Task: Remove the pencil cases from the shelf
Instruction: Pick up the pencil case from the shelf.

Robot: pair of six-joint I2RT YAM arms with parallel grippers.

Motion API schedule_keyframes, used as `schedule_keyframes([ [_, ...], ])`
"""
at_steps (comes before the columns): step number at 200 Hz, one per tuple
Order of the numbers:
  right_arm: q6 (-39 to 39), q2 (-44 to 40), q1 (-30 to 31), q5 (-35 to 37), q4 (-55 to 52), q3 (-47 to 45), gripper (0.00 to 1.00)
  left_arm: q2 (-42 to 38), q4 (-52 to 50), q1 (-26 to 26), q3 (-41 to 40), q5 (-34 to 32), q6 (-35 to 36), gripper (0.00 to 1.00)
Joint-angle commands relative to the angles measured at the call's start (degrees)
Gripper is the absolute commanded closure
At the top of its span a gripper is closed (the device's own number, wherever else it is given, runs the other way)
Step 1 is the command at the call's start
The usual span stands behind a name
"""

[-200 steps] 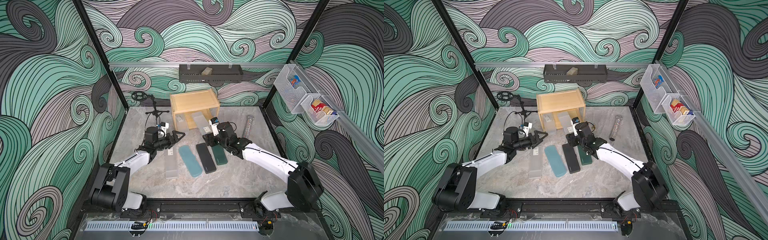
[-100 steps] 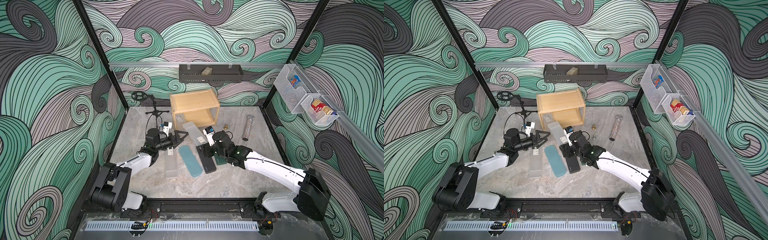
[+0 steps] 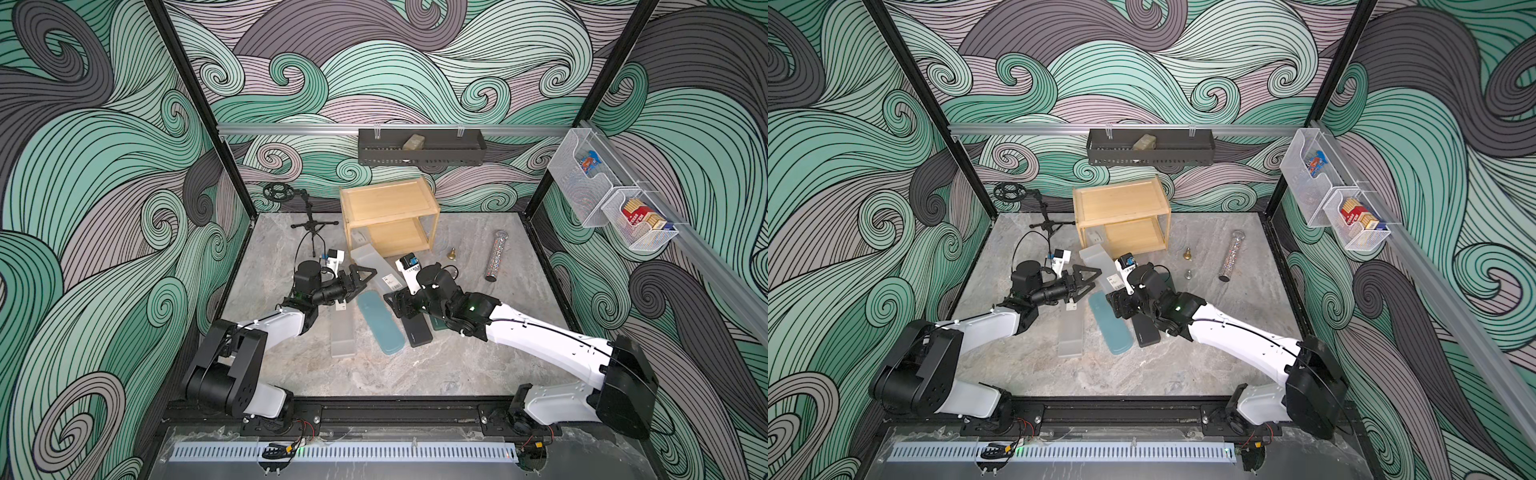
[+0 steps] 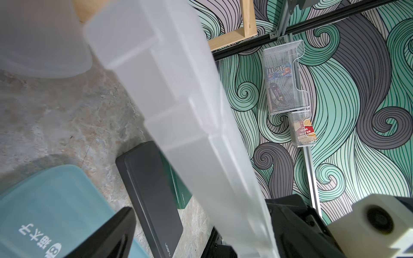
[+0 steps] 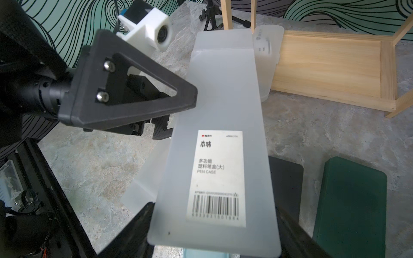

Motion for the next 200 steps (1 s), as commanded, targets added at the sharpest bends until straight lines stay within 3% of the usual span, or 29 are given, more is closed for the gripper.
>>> schedule_keyframes([
  [1,0.7,1.4,1.2,1.7,1.6,1.3,0.26,0.7,2.8,-0.4,-0.1,-0.2,-1.0,0.01],
  [36,0.9,2.5,2.3,2.2,1.5,1.7,0.25,0.7,2.8,-0.3,-0.3,-0.5,-1.1,0.02],
  [71,0.8,3.3,2.7,2.4,1.6,2.2,0.24,0.2,2.8,-0.3,-1.0,-0.8,-0.9,0.14],
  [119,1.0,4.2,3.5,2.5,1.5,2.4,0.23,-0.4,1.7,-0.4,-0.8,-0.9,-0.3,0.47],
  [138,1.0,4.6,3.9,2.7,1.6,2.3,0.22,-0.6,1.2,-0.4,-0.6,-1.2,-0.1,0.52],
  [159,1.0,5.1,3.9,2.7,1.8,2.1,0.21,-0.8,0.4,-0.4,-0.3,-1.3,0.3,0.7],
  [187,0.7,5.3,4.1,2.8,2.0,2.3,0.08,-0.9,-4.2,-0.4,0.7,-1.8,2.6,0.92],
  [200,-0.2,4.9,4.0,3.5,2.6,2.1,0.06,-0.9,-6.3,-0.3,0.7,-2.7,3.4,0.94],
])
